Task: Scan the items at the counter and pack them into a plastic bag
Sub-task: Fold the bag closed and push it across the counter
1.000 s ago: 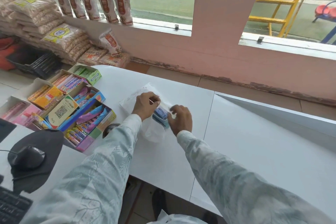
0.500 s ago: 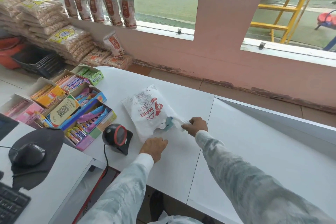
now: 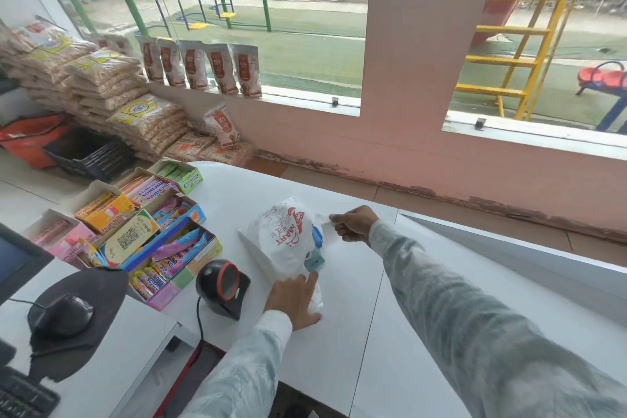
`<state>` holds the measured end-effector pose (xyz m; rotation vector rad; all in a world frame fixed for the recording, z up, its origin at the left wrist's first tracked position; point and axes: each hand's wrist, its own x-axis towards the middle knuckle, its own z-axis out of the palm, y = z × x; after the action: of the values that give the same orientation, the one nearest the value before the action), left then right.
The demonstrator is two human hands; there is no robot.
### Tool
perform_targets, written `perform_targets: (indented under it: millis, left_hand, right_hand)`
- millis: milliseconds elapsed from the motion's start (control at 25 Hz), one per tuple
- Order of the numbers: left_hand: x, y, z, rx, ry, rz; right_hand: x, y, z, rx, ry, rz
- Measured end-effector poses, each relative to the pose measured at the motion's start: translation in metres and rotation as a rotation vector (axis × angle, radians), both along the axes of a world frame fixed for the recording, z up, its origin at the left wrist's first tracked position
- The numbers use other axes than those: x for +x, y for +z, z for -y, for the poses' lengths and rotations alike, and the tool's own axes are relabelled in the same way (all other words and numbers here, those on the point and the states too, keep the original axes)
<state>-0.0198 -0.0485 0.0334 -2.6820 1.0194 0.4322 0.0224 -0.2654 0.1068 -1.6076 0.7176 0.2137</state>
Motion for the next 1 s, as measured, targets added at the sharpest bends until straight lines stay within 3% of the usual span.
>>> perform_targets:
  millis: [120,240,440,600,800,1000]
  left_hand:
    - [0.002,0.012,0.016,-0.141,-0.059,0.094]
    - [0.031,0.054,0.022,-0.39,-0.038,-0.084]
    - [0.114,0.158,0.014,-0.941,0.255,-0.202]
    - [0.179,0.227,0.001,-1.235,0.45,-0.216]
    - [0.18,0.262,0.03,-1.354,0.512,-0.329]
    - [0.173,0.265,0.096,-1.155,0.398,-0.355]
  right_hand:
    - [0.01,0.02,-0.003,0.035,0.025,0.044]
    - [0.019,0.045,0.009,0.008,0.069,0.087]
    - [0.034,0.112,0.038,-0.08,0.072,0.225]
    - [0.041,0.171,0.063,-0.165,-0.103,0.394]
    - [0.031,0.216,0.092,-0.231,-0.202,0.533]
    - [-0.023,0.22,0.132,-0.28,-0.291,0.47]
